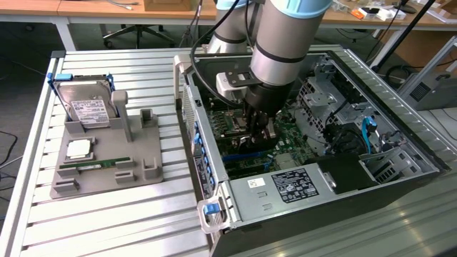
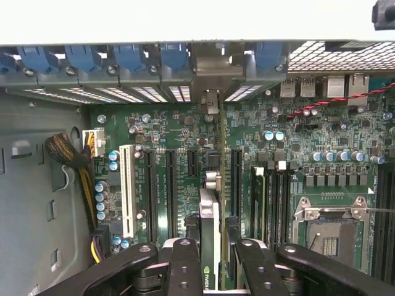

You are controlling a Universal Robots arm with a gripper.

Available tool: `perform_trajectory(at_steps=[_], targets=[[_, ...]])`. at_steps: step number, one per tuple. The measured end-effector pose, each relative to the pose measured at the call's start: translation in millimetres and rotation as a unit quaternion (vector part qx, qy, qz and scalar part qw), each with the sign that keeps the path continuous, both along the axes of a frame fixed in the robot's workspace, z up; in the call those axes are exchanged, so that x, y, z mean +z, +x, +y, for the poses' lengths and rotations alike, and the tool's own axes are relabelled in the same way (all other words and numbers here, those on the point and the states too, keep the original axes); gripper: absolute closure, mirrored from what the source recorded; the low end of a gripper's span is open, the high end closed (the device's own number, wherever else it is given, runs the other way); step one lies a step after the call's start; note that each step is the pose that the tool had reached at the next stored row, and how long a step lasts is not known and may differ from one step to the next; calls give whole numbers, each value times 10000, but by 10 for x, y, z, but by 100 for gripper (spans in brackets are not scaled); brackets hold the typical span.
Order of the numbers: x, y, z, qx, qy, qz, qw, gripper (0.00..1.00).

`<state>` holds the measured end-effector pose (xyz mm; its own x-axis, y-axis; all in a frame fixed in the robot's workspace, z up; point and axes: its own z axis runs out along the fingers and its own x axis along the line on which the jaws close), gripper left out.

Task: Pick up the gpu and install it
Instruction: 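Insert the gpu into the slot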

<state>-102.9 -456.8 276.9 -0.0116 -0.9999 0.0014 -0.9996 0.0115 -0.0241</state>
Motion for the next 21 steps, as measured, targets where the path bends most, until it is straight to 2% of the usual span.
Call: perform_trajectory(at_steps=[8, 17, 21], targets=[[0, 46, 0, 0, 0, 0, 10000, 73], [0, 37, 32, -30, 1, 0, 10000, 73], [-1, 26, 40, -124, 0, 0, 9999, 73]])
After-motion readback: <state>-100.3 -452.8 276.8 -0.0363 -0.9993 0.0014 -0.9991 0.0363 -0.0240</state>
